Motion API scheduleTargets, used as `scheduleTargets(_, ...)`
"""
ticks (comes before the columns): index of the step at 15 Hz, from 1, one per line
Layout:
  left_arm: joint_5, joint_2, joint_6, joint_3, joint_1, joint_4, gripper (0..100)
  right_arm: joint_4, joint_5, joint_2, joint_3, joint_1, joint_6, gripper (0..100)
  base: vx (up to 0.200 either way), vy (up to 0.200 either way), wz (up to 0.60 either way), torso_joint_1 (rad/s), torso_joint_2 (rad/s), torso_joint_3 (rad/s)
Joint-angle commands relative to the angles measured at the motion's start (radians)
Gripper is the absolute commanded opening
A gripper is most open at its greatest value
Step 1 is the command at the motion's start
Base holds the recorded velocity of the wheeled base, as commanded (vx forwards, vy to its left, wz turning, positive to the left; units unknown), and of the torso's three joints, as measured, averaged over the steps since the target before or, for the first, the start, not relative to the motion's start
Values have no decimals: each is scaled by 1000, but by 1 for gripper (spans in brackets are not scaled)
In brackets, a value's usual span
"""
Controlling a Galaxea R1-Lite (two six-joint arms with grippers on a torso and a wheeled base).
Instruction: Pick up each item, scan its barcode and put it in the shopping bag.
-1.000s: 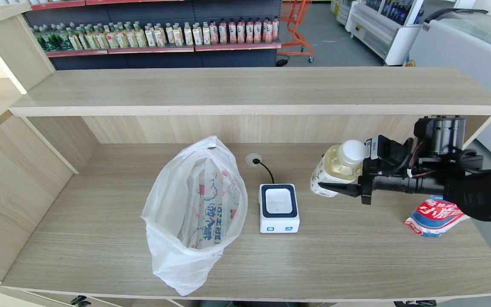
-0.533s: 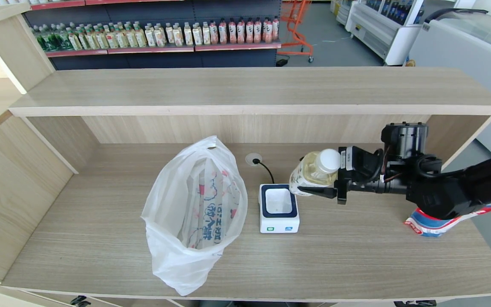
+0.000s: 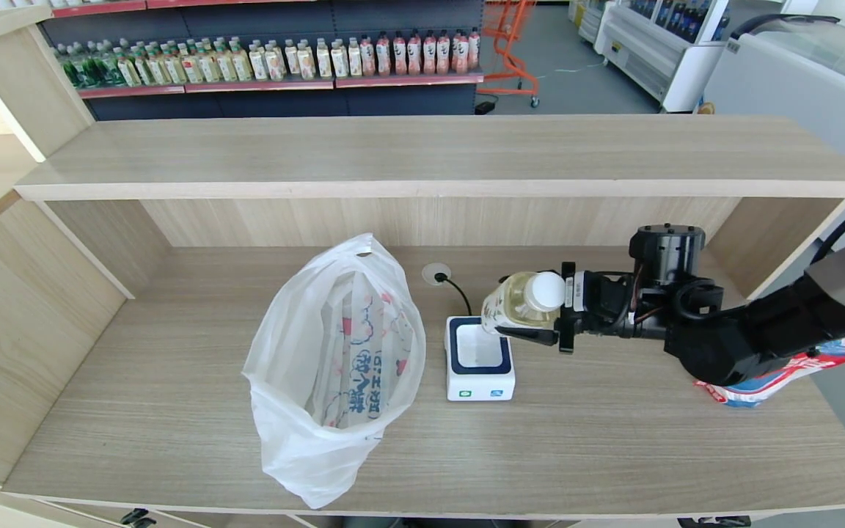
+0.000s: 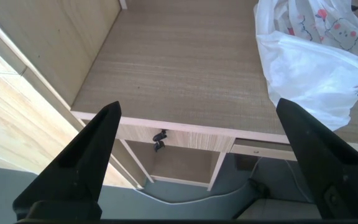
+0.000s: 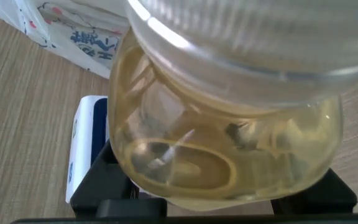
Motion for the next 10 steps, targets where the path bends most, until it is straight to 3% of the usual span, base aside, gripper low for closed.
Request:
scheduleTargets(1,1,0,0,0,-1,0,100,-16,0,27,-7,9,2,0,0,0,0,0,0,0)
scheduleTargets(10,1,0,0,0,-1,-1,100,-73,0,90,-53,30,15,0,0,0,0,0,0,0)
